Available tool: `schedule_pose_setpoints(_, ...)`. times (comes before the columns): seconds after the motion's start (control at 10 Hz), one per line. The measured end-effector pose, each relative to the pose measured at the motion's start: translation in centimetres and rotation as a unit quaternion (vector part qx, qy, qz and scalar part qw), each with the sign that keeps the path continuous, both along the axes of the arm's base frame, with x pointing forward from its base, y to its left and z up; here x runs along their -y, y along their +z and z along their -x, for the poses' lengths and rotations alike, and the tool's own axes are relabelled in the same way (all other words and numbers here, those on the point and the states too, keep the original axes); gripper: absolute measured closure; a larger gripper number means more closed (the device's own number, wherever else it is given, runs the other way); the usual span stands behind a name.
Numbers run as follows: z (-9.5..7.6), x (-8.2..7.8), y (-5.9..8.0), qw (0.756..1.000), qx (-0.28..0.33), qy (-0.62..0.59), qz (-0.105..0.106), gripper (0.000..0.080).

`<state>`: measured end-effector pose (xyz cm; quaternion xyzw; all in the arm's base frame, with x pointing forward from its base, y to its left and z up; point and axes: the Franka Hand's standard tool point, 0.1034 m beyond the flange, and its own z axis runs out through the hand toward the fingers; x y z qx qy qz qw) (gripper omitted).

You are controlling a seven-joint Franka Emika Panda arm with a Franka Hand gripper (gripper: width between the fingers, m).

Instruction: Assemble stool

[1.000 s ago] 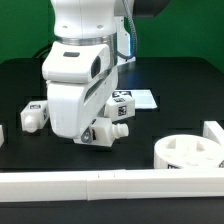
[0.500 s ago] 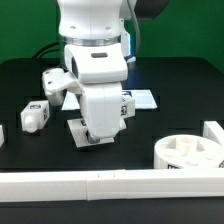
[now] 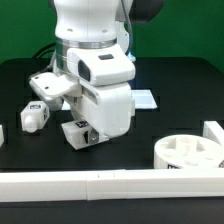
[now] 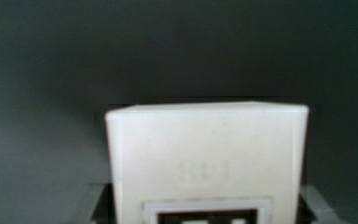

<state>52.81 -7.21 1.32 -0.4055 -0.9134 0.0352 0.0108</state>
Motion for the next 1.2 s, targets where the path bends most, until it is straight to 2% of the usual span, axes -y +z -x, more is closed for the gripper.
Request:
schedule_pose_setpoints(0.3, 0.2, 0.8, -0.1, 0.995, -0.008, 0.099, 0.003, 0.0481)
schedule_pose_setpoints(0.5, 0.2, 1.0, -0.1, 0.996, -0.008, 0.087, 0.004, 0.0481)
schedule_pose_setpoints(0.6, 0.2, 1.0, -0.1, 0.998, -0.006, 0.069, 0.005, 0.0367)
schedule_pose_setpoints(0.7, 0.3, 1.1, 0.3, 0.999, -0.008, 0.032, 0.008, 0.0367)
schedule_pose_setpoints(0.8, 0.5, 1.0, 1.1, 0.999, -0.019, -0.048, 0.018, 0.0236)
schedule_pose_setpoints(0.9, 0.3, 0.7, 1.7, 0.991, -0.031, -0.13, 0.032, 0.0168)
schedule_pose_setpoints(1.1, -1.4, -0.5, 2.7, 0.955, 0.003, -0.294, 0.043, 0.0155)
schedule_pose_setpoints(1.2, -1.0, -0.3, 2.4, 0.956, -0.002, -0.289, 0.044, 0.0155)
